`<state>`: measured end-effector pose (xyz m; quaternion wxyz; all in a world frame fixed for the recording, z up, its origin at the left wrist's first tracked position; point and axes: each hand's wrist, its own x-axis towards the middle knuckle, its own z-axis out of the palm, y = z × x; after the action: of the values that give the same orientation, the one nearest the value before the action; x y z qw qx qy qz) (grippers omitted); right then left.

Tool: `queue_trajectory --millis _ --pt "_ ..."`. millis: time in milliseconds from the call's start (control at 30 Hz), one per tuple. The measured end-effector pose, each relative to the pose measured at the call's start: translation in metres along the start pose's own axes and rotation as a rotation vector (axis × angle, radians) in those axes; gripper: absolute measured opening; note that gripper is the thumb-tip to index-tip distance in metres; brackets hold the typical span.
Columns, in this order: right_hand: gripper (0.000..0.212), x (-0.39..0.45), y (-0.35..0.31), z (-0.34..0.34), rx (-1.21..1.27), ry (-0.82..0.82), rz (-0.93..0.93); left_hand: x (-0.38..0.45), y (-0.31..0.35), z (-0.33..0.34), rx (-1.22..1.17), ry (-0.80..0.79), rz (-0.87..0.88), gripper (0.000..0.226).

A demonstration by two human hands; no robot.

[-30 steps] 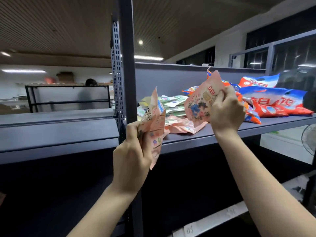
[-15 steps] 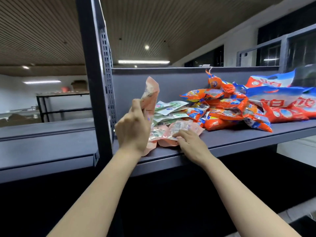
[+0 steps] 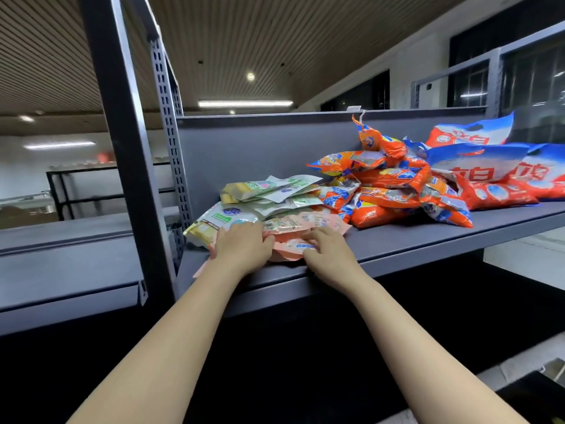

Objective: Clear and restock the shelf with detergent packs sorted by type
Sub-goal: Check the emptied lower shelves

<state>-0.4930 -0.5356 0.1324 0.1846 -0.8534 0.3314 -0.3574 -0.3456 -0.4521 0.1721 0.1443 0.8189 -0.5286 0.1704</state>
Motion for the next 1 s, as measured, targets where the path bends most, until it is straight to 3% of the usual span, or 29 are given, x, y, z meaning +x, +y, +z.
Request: queue_trajectory --millis 167,333,600,1000 --pt "0.047 -0.014 -0.005 -0.002 -0.078 0.033 0.0 -0.017 -0.006 -0.005 -0.042 0.104 -0.032 0.032" --pt "0.043 -0.03 -0.02 -0.009 -0.086 0.016 -0.007 -0.041 -0.01 -0.017 -0.05 0.089 -0.025 0.039" --pt "0.043 -0.072 -0.055 -0.016 -0.091 0.054 -0.061 -0.112 -0.02 -0.046 -0.22 0.24 -0.025 0.027" --pt "0.041 -0.149 -0.128 0.037 -0.064 -0.022 -0.18 -0.219 -0.117 -0.055 -0.16 0.311 -0.127 0.029"
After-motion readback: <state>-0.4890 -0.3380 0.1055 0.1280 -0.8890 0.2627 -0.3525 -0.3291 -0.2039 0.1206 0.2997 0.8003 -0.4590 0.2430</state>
